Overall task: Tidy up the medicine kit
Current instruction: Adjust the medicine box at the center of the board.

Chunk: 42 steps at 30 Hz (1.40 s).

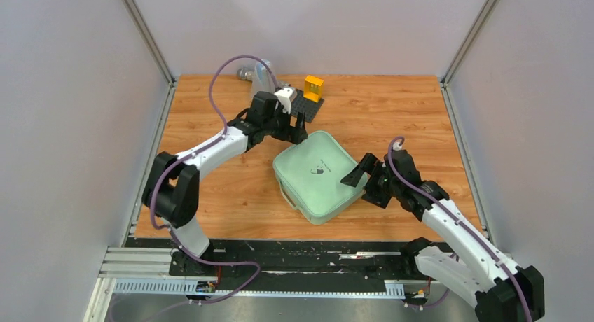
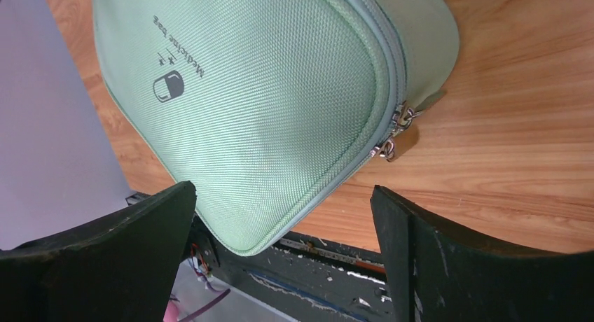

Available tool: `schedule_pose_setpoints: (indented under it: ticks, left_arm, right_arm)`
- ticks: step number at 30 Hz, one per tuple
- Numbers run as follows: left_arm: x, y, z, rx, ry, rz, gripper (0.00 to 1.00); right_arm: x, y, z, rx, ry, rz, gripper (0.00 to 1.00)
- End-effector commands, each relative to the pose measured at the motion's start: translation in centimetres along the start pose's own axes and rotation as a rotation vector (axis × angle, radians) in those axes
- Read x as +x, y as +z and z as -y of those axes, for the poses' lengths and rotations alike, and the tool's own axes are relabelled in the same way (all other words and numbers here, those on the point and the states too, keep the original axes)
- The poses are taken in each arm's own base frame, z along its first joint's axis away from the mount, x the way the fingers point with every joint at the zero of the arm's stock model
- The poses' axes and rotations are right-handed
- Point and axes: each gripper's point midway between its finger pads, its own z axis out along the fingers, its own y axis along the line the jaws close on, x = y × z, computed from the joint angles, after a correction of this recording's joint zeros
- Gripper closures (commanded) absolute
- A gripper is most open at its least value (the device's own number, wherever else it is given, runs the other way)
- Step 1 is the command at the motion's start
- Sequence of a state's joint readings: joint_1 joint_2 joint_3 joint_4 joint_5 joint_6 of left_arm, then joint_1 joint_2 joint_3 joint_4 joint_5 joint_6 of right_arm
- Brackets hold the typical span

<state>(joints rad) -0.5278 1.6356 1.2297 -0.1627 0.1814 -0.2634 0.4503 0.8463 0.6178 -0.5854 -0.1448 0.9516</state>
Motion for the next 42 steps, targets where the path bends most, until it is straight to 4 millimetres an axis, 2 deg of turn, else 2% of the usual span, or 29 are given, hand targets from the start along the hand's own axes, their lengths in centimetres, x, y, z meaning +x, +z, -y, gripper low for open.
schedule_pose_setpoints:
  ticks: [1, 5, 9, 12, 18, 24, 31, 36, 39, 42]
  left_arm:
    - [0.7, 2.6, 1.7, 0.194, 0.061, -0.028, 0.0]
    - [3.7, 3.8, 3.4, 0.348, 0.043, -0.109, 0.0]
    - [6.8, 3.6, 3.7, 0.393, 0.009, -0.173, 0.01]
    - [8.7, 2.4, 4.0, 0.406, -0.028, -0.185, 0.04]
    - [10.8, -1.0, 5.3, 0.373, -0.085, -0.155, 0.08]
    - [12.9, -4.1, 5.9, 0.292, -0.154, -0.097, 0.08]
    - [14.2, -7.9, 5.7, 0.217, -0.246, -0.013, 0.08]
    - [14.0, -9.4, 4.2, 0.13, -0.25, 0.029, 0.03]
    - [13.2, -10.1, 3.2, 0.054, -0.257, 0.039, 0.0]
    - [12.2, -10.9, 1.4, -0.064, -0.275, 0.072, 0.0]
  right_arm:
    - [-0.2, 0.4, -3.2, -0.091, -0.014, -0.061, 0.0]
    - [-1.0, 1.4, -4.5, -0.103, -0.076, -0.075, 0.0]
    - [-2.2, 2.9, -5.2, -0.089, -0.157, -0.085, 0.0]
    - [-2.8, 4.1, -5.6, -0.085, -0.2, -0.112, 0.0]
    - [-3.7, 6.9, -6.2, -0.082, -0.277, -0.173, 0.0]
    - [-4.6, 8.5, -8.1, -0.126, -0.318, -0.218, 0.0]
    - [-5.1, 9.9, -9.7, -0.163, -0.339, -0.261, 0.0]
    - [-5.8, 10.1, -9.1, -0.123, -0.349, -0.225, 0.0]
    - [-7.4, 9.2, -8.2, -0.04, -0.37, -0.151, 0.0]
    - [-9.6, 7.0, -6.9, 0.058, -0.366, 0.002, 0.0]
